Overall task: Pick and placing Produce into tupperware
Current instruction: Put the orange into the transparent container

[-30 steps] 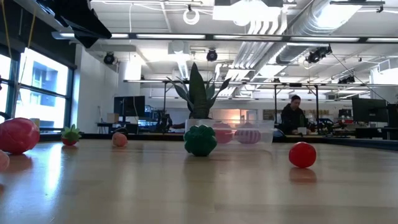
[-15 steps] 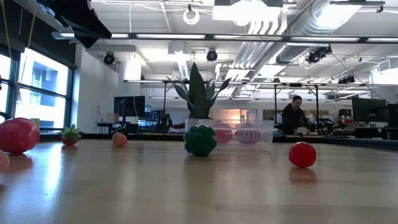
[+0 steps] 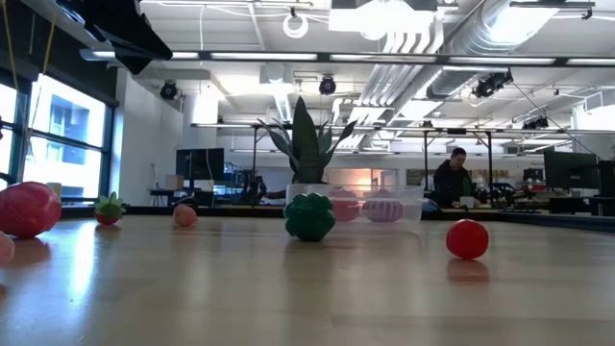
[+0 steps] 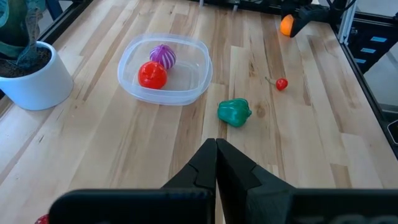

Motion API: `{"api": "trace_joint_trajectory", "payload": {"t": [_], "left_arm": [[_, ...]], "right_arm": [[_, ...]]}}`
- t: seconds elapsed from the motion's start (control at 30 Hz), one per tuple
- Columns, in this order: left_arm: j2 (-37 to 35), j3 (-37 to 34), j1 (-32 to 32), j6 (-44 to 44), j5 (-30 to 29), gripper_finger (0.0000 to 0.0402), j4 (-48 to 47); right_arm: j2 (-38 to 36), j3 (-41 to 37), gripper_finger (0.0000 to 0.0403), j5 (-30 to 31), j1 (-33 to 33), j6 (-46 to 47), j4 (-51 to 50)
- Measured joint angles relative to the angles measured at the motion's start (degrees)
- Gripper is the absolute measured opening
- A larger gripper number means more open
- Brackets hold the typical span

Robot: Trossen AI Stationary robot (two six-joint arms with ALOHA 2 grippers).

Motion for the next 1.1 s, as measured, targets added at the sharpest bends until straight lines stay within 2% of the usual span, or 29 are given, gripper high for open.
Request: {"api": "trace_joint_trajectory", "payload": {"t": [0.33,0.47,0.63,0.8,0.93,1.1], "left_arm": [[0.0,0.0,0.0,0.0,0.0,0.0001,0.0],[0.0,0.0,0.0,0.0,0.0,0.0001,0.0],[0.0,0.0,0.0,0.0,0.0,0.0001,0.0],[0.0,0.0,0.0,0.0,0.0,0.0001,0.0],[0.0,0.0,0.0,0.0,0.0,0.0001,0.0],[0.0,0.0,0.0,0.0,0.0,0.0001,0.0]], "right_arm": [[0.1,0.6,0.0240,1.1,0.0,-0.7,-0.4],[-0.5,3.5,0.0239,4.8,-0.7,-3.0,-2.2],[-2.7,9.5,0.0239,12.3,-3.8,-9.7,-9.7],[-5.0,18.8,0.0239,21.7,-9.8,-23.1,-20.3],[-5.9,27.5,0.0239,28.2,-17.3,-37.2,-28.1],[-5.9,36.3,0.0239,31.4,-29.8,-60.0,-28.8]]}}
